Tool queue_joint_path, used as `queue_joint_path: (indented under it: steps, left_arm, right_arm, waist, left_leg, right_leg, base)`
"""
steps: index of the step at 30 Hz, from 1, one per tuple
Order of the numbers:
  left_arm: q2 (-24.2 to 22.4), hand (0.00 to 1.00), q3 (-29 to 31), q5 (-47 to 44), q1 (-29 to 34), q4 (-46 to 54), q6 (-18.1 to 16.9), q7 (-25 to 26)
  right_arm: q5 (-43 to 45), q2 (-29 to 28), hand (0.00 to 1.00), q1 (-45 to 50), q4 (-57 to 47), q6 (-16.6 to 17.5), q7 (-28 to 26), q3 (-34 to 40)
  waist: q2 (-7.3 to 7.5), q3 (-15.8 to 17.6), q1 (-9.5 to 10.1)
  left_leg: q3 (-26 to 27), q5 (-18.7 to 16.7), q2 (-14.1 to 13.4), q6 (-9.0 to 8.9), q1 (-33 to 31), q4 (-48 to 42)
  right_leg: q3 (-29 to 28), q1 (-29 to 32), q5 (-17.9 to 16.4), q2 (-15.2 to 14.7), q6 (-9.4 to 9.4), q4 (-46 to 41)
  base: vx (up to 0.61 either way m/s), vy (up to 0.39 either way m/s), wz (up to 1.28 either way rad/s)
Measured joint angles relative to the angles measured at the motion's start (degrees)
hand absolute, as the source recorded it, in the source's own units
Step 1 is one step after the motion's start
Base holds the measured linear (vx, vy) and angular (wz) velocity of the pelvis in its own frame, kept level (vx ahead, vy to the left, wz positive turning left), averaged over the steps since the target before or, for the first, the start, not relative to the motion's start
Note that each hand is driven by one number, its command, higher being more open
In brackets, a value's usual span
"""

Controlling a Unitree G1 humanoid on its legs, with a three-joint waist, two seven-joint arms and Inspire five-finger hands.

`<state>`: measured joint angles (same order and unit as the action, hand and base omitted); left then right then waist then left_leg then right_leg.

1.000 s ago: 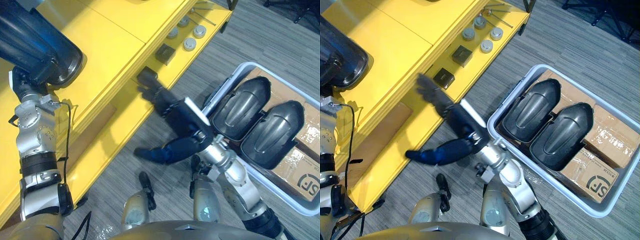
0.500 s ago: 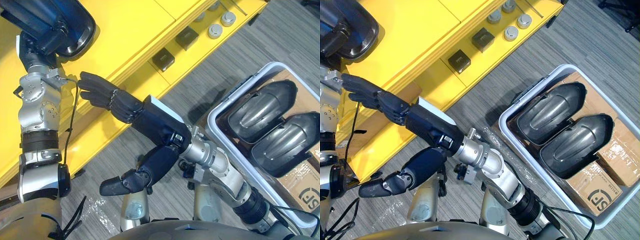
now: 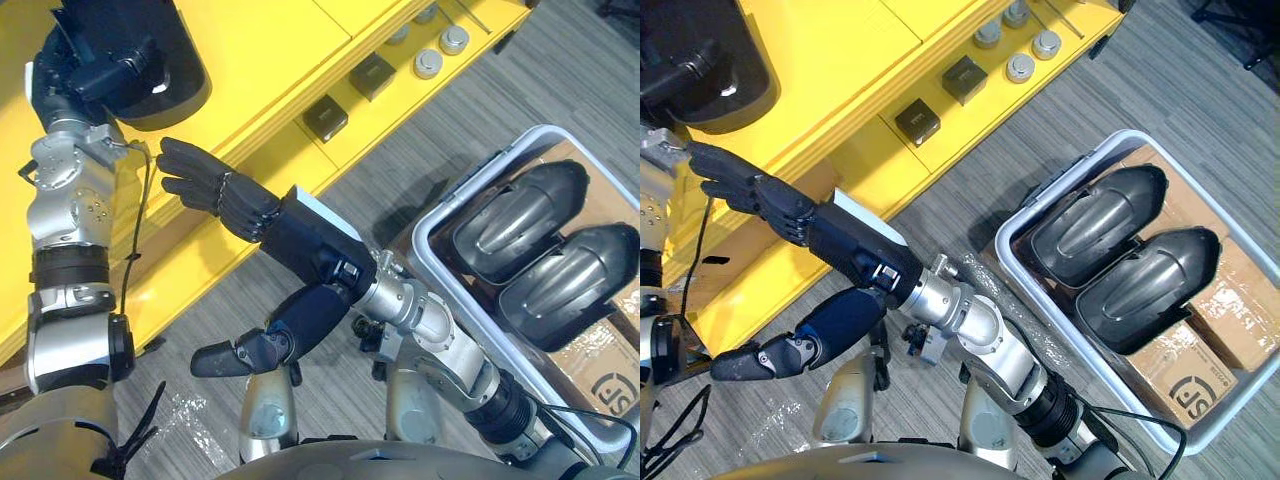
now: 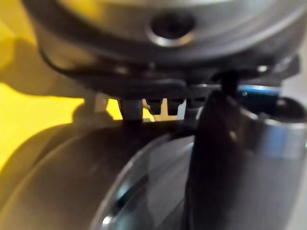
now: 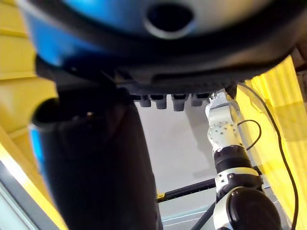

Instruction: Walk over and take three plastic housings, then place them on the shelf

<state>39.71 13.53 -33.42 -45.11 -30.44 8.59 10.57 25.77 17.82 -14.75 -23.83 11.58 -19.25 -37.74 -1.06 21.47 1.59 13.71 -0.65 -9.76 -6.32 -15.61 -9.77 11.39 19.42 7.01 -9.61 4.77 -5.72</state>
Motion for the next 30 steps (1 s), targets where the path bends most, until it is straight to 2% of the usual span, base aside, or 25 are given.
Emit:
queue_joint_path:
  steps: [10, 15, 20, 22, 23, 25, 27, 28, 30]
  left_arm:
    - [4.13, 1.0, 0.62, 5.63, 0.42, -6.81, 0.91, 0.04]
    - [5.26, 1.0, 0.24, 6.98, 0.65, -9.31, 1.68, -2.25]
    - [5.18, 1.0, -1.69, 6.36, 1.88, -9.32, -0.03, -3.41]
    - [4.91, 1.0, -1.42, 3.34, 5.04, -5.13, -1.54, -3.06]
    - [3.72, 1.0, -0.41, -0.04, 9.35, 0.88, -3.73, -3.42]
    - [-0.28, 1.0, 1.16, -3.01, 16.87, 11.22, -7.45, -3.55]
    - [-7.4, 1.0, 4.3, -4.44, 30.12, 26.72, -12.0, -3.09]
    - [-9.44, 1.0, 5.08, -4.41, 33.66, 30.36, -13.06, -2.72]
    - [-18.2, 1.0, 7.57, -3.23, 46.64, 42.38, -16.53, -1.44]
  right_arm:
    - [-0.01, 0.26, 1.0, 1.88, 2.51, 0.2, 0.88, -0.03]
    - [0.39, 0.37, 1.0, 1.63, 5.07, 1.0, -0.45, -1.09]
    - [0.25, 0.24, 1.0, -4.58, 9.58, 3.26, -1.18, -5.03]
    - [-1.01, -0.06, 1.0, -5.96, 13.51, 4.16, -0.04, -5.44]
    - [-2.07, -0.08, 1.0, -5.76, 16.22, 4.2, 1.32, -5.14]
    - [-2.61, -0.14, 1.0, -4.5, 20.48, 4.07, 3.13, -4.38]
    - [-3.16, -0.37, 1.0, -1.8, 24.53, 3.43, 4.68, -3.94]
    - [-3.76, -0.38, 1.0, -1.07, 24.95, 3.32, 5.13, -3.87]
    - [-6.45, -0.43, 1.0, 0.66, 25.48, 2.5, 7.04, -3.46]
  waist:
    - [0.01, -0.03, -0.23]
    - [0.01, -0.19, -0.14]
    - [-0.21, -0.35, -0.03]
    - [-0.59, -0.6, 0.11]
    - [-1.15, -1.17, 0.43]
    - [-2.32, -3.63, 2.26]
    - [-4.0, -8.39, 4.16]
    - [-4.37, -9.46, 4.8]
    - [-5.74, -13.39, 6.61]
  left_leg:
    - [0.0, 0.02, 0.08, 0.0, 3.05, 0.86]
    - [-0.2, -0.1, 0.36, -0.16, 5.29, 1.18]
    - [-1.68, -0.08, 0.7, -0.17, 8.94, 2.16]
    - [-2.33, 0.0, 0.93, -0.17, 10.47, 2.7]
    - [-3.01, 0.24, 1.19, -0.15, 11.55, 3.41]
    - [-3.63, 0.51, 1.31, -0.27, 12.96, 4.8]
    - [-4.99, 0.82, 1.33, -0.54, 14.78, 6.92]
    - [-5.17, 0.83, 1.31, -0.57, 15.39, 7.3]
    - [-6.49, 0.66, 1.4, -0.81, 16.32, 8.0]
  right_leg:
    - [0.23, -4.74, 1.9, 0.62, 0.18, 4.55]
    - [0.9, -9.3, 3.87, 0.76, 0.3, 9.38]
    - [2.28, -13.4, 3.88, 0.58, 0.31, 10.23]
    - [3.21, -15.13, 3.65, 0.46, 0.21, 10.23]
    - [4.22, -16.53, 3.15, 0.17, 0.14, 10.24]
    - [5.47, -17.9, 2.29, -0.31, 0.24, 10.29]
    - [7.32, -19.77, 0.97, -0.39, 0.64, 10.53]
    - [7.55, -20.36, 0.75, -0.32, 0.76, 10.54]
    - [9.35, -21.98, -0.01, -0.11, 1.31, 10.44]
  base:
    - [0.0, 0.0, 0.0]
    - [0.02, 0.009, 0.03]
    - [0.0, 0.012, 0.08]
    - [-0.02, 0.017, 0.2]
    - [-0.01, 0.037, 0.28]
    - [0.02, 0.024, 0.31]
    - [0.1, -0.007, 0.33]
    - [0.12, -0.006, 0.26]
    - [0.1, -0.01, 0.29]
